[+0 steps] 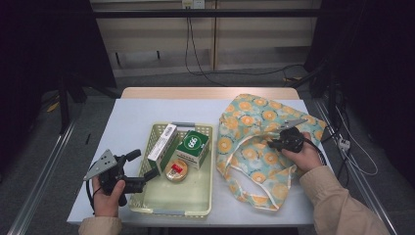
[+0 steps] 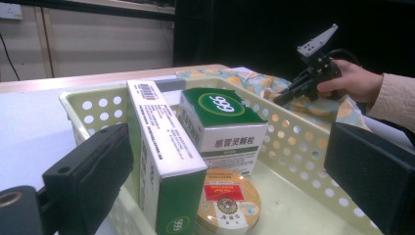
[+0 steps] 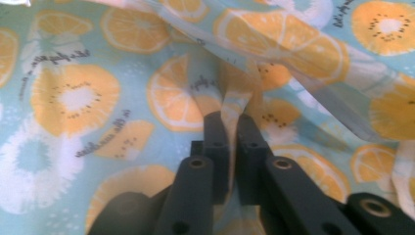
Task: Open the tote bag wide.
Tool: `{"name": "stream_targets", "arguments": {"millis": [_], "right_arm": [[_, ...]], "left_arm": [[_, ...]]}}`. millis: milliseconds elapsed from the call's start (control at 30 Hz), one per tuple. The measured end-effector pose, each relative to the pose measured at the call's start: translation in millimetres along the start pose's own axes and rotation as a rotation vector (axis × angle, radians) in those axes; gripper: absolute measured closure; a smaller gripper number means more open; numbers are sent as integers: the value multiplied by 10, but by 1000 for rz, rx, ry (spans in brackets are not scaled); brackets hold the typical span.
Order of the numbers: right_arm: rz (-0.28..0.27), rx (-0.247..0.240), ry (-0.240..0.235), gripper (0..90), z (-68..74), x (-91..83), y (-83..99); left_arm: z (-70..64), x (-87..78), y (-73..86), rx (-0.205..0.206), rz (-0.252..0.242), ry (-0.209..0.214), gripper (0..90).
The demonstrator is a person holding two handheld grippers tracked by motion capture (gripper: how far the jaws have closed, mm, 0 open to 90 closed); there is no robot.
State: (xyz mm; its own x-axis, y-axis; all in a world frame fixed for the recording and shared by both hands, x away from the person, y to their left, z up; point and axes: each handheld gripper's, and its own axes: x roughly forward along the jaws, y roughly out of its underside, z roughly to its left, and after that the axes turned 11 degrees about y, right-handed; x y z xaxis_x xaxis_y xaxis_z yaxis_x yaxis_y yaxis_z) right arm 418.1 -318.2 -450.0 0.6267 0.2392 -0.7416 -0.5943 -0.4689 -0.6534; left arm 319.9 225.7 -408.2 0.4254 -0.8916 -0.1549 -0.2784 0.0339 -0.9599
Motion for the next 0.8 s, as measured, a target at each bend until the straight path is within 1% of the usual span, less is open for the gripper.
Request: {"name": "stream_targets", "arguments": {"millis": [67, 100, 167, 333, 400, 433, 533, 700, 767, 800], "right_arm": [[1, -8, 0, 891, 25, -27, -49], [-3, -10, -10, 894, 43, -54, -83], [-27, -10, -37, 899, 93, -121, -162], [-72, -45, -97, 900, 251, -329, -382], [-89, -68, -100, 900, 304, -402, -454], [-96, -70, -105, 900, 319, -427, -482], [-98, -75, -95, 900, 319, -469, -550], [-115, -47, -83, 900, 237, -514, -637], [-118, -42, -74, 900, 203, -547, -669], [-120, -46, -68, 900, 188, -566, -685]], "left_arm": [[-1, 4, 0, -1, -1, 2, 40], [1, 5, -3, 6, 2, 3, 40], [-1, 9, -5, 1, -1, 3, 40], [-6, 5, -14, 4, -1, 2, 40], [-10, 8, -19, 6, -3, 5, 40], [-11, 9, -20, 9, 0, 6, 40], [-18, 7, -31, 6, -5, 5, 40], [-41, -19, -94, 10, -14, 7, 40], [-63, -21, -137, 12, -10, 12, 39], [-76, -18, -160, 13, -6, 13, 39]]}}
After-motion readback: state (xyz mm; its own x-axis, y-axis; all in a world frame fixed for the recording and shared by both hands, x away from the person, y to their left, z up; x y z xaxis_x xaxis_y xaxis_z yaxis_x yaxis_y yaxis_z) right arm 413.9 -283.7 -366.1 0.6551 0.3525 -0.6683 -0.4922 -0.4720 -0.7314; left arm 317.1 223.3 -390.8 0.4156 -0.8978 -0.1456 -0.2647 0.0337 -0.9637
